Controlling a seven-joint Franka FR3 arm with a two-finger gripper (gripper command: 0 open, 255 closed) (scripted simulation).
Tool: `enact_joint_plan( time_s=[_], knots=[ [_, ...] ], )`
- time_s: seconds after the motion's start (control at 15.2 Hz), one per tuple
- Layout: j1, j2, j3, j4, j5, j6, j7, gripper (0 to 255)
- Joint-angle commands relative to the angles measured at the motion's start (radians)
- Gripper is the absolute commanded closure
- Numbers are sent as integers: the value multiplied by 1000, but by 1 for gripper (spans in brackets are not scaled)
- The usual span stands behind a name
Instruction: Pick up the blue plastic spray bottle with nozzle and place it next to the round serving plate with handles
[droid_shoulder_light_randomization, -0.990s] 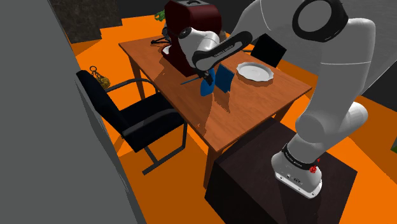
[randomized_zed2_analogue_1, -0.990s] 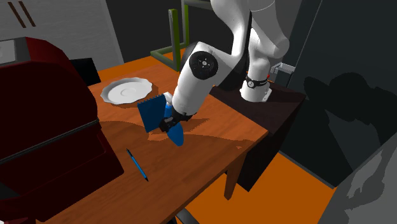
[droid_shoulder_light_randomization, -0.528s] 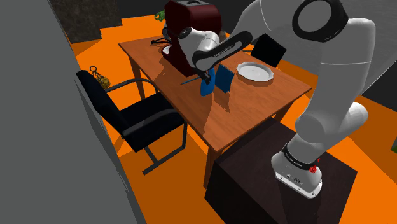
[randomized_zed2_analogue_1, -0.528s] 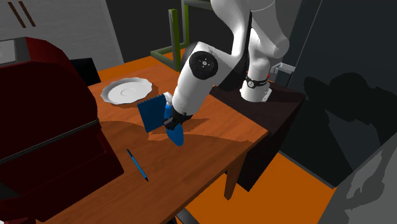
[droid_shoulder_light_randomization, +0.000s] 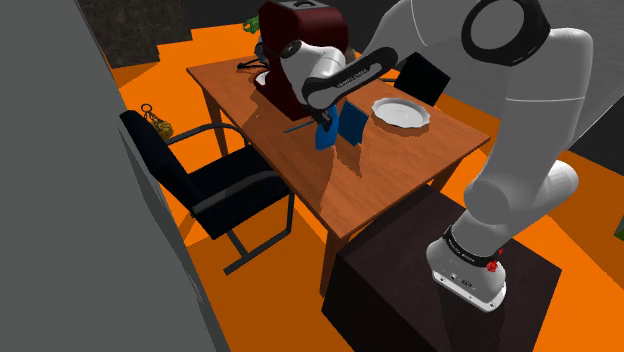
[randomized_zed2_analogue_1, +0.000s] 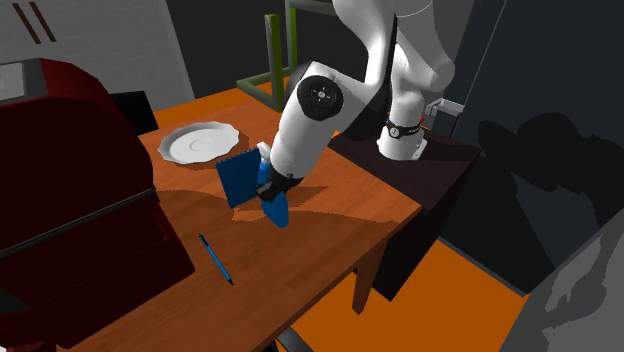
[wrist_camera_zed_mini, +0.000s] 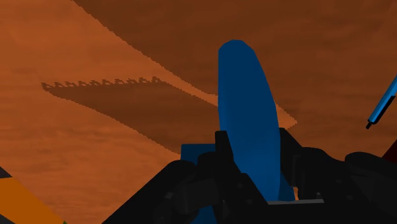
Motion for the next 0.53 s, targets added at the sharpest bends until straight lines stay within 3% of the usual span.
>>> enact_joint_plan(
  time_s=[0.0, 0.46],
  knots=[
    [-2, -12, 5, 7, 10, -13, -11, 255],
    [-12, -62, 22, 33, 52, -68, -59, 255]
  ],
)
